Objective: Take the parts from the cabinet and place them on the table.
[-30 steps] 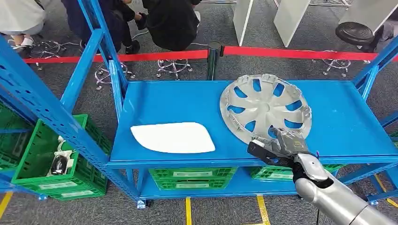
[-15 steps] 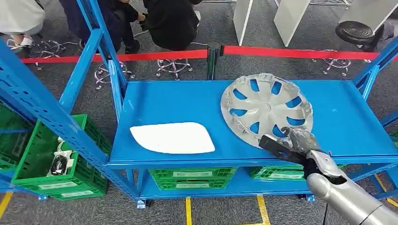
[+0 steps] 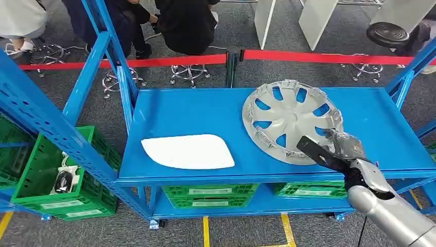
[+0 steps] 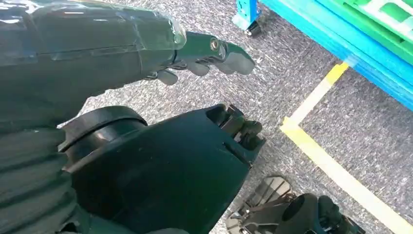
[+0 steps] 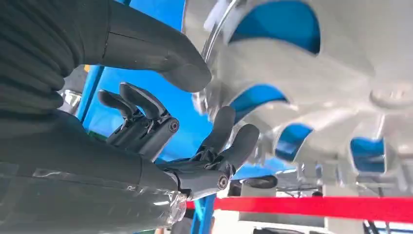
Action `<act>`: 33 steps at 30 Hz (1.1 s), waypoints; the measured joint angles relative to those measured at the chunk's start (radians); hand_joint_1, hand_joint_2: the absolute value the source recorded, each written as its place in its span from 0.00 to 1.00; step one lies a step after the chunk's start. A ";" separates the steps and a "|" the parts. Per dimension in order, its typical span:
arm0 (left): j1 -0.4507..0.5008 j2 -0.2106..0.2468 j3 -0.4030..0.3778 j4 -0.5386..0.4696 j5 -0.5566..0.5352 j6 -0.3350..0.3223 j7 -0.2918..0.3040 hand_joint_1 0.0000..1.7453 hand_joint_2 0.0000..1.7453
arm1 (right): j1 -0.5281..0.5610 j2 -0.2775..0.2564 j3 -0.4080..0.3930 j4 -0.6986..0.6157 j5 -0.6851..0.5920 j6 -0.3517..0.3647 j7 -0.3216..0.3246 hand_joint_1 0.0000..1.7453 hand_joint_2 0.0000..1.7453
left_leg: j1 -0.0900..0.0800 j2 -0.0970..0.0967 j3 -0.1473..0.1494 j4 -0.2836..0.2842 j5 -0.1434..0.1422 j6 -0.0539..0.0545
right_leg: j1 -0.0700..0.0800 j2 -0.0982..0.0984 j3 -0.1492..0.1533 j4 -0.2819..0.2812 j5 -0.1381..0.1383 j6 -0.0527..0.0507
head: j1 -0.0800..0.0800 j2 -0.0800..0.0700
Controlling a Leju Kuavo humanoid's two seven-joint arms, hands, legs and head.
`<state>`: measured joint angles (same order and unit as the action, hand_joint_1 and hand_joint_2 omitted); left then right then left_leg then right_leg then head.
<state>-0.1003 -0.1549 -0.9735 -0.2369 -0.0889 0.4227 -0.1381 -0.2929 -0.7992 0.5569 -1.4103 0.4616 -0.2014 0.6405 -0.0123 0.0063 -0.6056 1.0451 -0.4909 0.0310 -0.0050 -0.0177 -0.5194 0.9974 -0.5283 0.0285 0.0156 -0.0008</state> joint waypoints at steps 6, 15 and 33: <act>0.000 0.000 0.000 0.000 0.001 0.000 0.000 0.00 1.00 | 0.017 -0.008 -0.035 -0.026 -0.014 -0.017 0.003 1.00 1.00 | 0.000 0.000 0.000 0.000 0.000 0.000 | 0.000 0.000 0.000 0.000 0.000 0.000 | 0.000 0.000; 0.000 -0.001 -0.002 0.000 0.008 0.003 -0.005 0.00 1.00 | 0.049 -0.006 -0.084 -0.066 -0.019 -0.117 -0.014 1.00 1.00 | 0.000 0.001 0.000 0.000 0.000 0.000 | 0.000 0.000 0.000 0.000 0.000 0.000 | 0.000 0.000; -0.003 0.000 -0.018 0.000 0.019 -0.022 -0.008 0.00 1.00 | 0.031 0.022 -0.024 -0.050 0.053 0.053 -0.097 1.00 1.00 | 0.000 0.008 0.000 0.000 -0.001 0.001 | 0.000 0.003 0.000 0.000 0.000 0.000 | 0.000 0.000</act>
<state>-0.1034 -0.1553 -0.9914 -0.2369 -0.0694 0.4010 -0.1457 -0.2622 -0.7767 0.5329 -1.4603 0.5142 -0.1484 0.5433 -0.0124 0.0139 -0.6058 1.0448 -0.4922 0.0318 -0.0049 -0.0145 -0.5190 0.9976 -0.5285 0.0284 0.0160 -0.0008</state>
